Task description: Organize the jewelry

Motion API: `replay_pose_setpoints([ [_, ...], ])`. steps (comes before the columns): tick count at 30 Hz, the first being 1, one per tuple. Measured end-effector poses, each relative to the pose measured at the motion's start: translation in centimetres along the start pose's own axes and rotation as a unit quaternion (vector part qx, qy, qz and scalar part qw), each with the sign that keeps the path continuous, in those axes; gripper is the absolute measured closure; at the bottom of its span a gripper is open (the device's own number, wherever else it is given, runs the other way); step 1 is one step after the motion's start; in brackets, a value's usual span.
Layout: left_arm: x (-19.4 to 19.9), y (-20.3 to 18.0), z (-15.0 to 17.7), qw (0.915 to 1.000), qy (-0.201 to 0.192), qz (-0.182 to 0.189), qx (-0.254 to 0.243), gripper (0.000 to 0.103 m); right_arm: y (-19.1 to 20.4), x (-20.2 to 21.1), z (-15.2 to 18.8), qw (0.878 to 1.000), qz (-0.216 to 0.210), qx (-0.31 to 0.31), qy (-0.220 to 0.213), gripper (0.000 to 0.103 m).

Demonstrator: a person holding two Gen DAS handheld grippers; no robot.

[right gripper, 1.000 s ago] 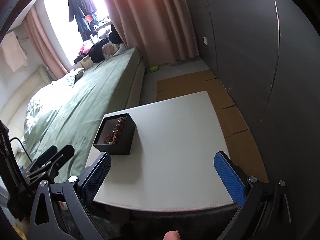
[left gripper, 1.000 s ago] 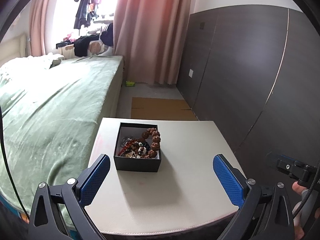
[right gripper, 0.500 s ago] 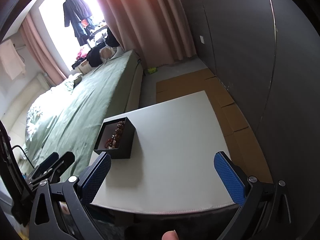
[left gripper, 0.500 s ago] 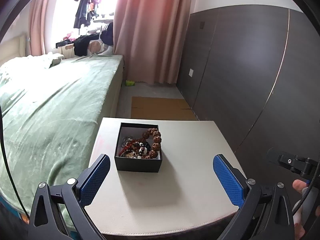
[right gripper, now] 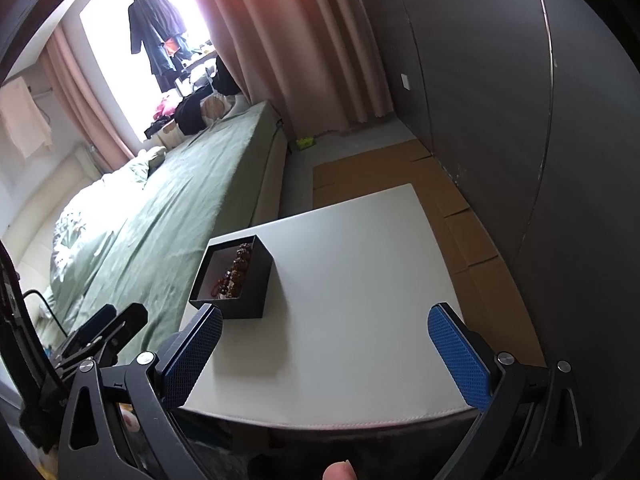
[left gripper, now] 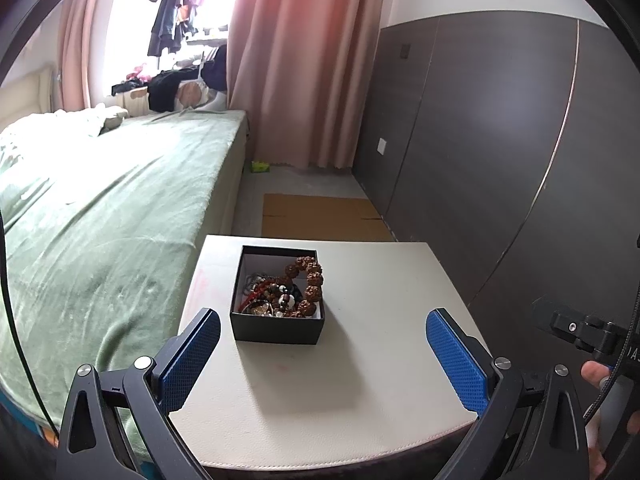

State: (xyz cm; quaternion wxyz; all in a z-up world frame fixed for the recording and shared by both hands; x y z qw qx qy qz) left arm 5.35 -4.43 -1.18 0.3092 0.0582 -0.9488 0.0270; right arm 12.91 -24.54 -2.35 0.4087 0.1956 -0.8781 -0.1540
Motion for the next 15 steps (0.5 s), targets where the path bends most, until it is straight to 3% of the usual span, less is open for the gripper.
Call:
replay_pose_setpoints([
  [15, 0.05, -0.19, 0.01, 1.0000, -0.001, 0.000, -0.003, 0.001, 0.05, 0.03, -0.29, 1.000, 0.003, 0.001, 0.001, 0.000],
])
Point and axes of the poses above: each gripper's, at about its wrist camera, not at the fingertips, and x roughly against the way its jaws point, y to its left, z to its underside, the point moved 3 cm from there along -x, roughly the way its jaws point, and after that the axes turned 10 degrees about -x, right-handed, at the moved point
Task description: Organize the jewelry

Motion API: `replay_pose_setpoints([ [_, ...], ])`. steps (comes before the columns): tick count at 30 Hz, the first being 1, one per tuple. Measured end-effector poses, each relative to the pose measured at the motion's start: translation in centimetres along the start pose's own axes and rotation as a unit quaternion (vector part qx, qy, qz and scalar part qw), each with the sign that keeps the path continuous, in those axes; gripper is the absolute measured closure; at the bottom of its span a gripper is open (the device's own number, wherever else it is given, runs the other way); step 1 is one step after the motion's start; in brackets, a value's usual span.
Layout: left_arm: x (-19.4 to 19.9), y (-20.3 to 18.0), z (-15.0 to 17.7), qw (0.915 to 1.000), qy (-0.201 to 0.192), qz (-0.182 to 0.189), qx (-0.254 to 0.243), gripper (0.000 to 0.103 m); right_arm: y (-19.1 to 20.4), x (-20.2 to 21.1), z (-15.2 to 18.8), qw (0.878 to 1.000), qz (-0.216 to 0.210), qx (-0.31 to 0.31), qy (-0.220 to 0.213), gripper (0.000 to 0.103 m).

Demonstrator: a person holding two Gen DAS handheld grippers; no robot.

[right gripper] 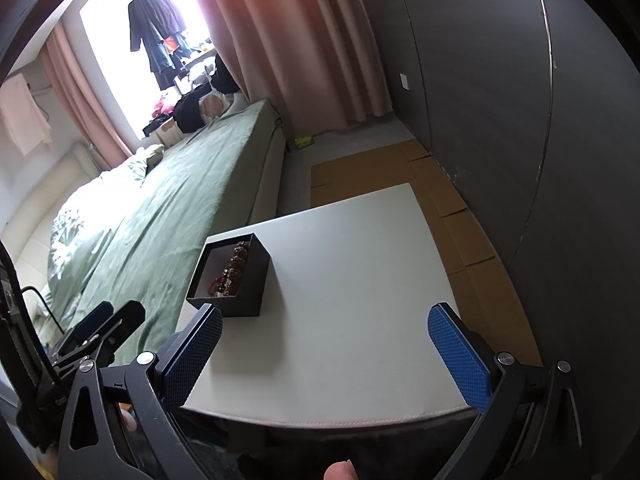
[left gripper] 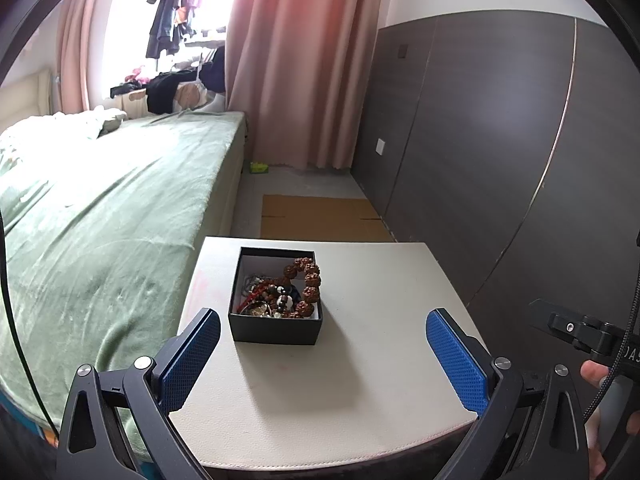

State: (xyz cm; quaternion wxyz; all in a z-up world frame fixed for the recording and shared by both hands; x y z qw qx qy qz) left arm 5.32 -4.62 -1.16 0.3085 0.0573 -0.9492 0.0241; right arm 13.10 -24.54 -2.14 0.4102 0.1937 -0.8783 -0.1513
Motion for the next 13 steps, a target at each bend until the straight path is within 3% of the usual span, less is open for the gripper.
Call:
replay_pose_setpoints([
  [13, 0.09, -0.57, -0.03, 0.9999, -0.004, -0.005, -0.008, 0.001, -0.39, -0.24, -0.29, 1.000, 0.004, -0.005, 0.004, 0.000],
])
Point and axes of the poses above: each gripper's, at about its wrist camera, not at the fingertips, and x roughly against the way its jaws point, y to its left, z to its underside, the point moved 3 cm from there along -x, roughly the way its jaws point, and after that the axes turned 10 degrees about -x, right-handed, at the moved point
